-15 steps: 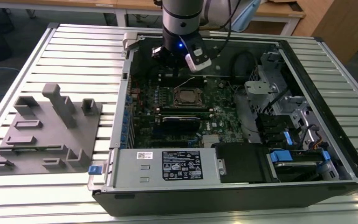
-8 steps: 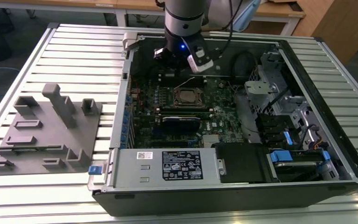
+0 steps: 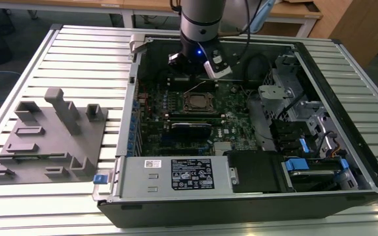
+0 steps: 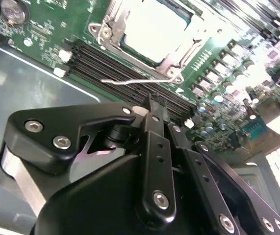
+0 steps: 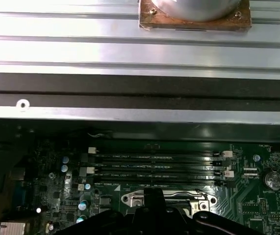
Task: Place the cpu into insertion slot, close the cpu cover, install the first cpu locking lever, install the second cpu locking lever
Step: 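Install the first cpu locking lever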
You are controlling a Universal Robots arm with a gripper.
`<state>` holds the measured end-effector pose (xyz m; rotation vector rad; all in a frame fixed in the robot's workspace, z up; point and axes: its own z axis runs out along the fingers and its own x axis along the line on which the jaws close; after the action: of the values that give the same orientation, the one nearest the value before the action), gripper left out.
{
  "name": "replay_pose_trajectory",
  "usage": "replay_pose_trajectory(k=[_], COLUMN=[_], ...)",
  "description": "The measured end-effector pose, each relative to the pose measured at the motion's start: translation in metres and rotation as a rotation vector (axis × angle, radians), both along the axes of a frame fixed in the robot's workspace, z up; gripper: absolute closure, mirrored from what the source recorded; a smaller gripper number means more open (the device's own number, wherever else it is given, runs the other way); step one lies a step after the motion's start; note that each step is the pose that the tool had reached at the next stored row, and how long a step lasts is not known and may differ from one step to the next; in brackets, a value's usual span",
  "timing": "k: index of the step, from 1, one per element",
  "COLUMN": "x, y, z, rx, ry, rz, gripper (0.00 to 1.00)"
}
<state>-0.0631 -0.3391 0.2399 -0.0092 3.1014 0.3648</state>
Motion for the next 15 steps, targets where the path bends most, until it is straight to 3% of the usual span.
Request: replay_pose_trajectory(k=[4, 9, 15], x=[0.0016, 0.002, 0.0027], y=[0.0001, 0.0056, 0.0057], z=[-0.0014, -0.0043, -0.008], rx=[0.0001, 0.0001, -0.0002], ry=[-0.0001, -0.0001, 0.0001], rz=[0.0, 0.0, 0.0], gripper=[0.89, 0.89, 0.89])
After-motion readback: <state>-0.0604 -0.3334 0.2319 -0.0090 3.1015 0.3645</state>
